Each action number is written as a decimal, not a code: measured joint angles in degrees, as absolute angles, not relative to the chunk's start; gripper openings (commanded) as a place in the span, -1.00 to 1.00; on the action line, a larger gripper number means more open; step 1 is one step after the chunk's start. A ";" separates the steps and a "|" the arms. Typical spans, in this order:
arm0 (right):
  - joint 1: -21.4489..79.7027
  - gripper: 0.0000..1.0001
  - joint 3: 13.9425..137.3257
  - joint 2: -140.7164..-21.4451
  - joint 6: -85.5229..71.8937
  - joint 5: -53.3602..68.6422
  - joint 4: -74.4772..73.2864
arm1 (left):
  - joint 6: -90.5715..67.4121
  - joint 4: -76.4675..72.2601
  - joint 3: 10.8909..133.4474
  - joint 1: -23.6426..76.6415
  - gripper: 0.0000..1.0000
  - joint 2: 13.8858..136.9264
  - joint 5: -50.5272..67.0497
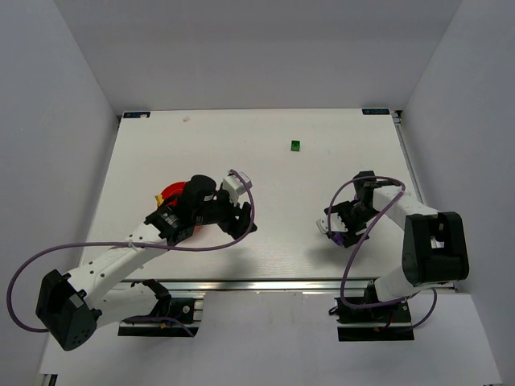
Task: Sort the legos into containers by color
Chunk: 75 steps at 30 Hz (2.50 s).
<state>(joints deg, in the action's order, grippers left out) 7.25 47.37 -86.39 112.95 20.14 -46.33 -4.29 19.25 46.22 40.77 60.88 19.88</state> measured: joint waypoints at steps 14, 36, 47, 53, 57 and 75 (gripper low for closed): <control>8.08 -0.26 46.96 -86.08 112.99 21.23 -46.11 | -4.29 19.18 46.19 40.77 0.56 61.63 19.90; 16.34 -1.00 54.72 -68.53 79.57 36.56 -37.58 | -38.76 -22.68 43.33 41.08 0.77 82.19 34.76; 25.10 -1.00 54.46 -64.03 55.16 30.52 -30.63 | -46.65 -29.47 49.32 42.54 0.84 86.89 28.25; 27.33 -1.00 54.08 -64.01 50.11 27.59 -28.40 | -47.07 -26.50 51.75 43.51 0.81 89.25 25.80; 28.34 -1.00 53.78 -64.01 47.88 25.74 -27.07 | -47.44 -24.93 52.69 44.01 0.57 90.30 24.88; 29.93 -1.00 50.17 -63.53 42.74 19.42 -20.97 | -46.50 -18.35 55.31 44.03 -1.00 91.39 22.20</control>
<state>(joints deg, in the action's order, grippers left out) 29.93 50.17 -63.53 42.74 19.42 -20.97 -46.50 -18.35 55.31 44.03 91.39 22.20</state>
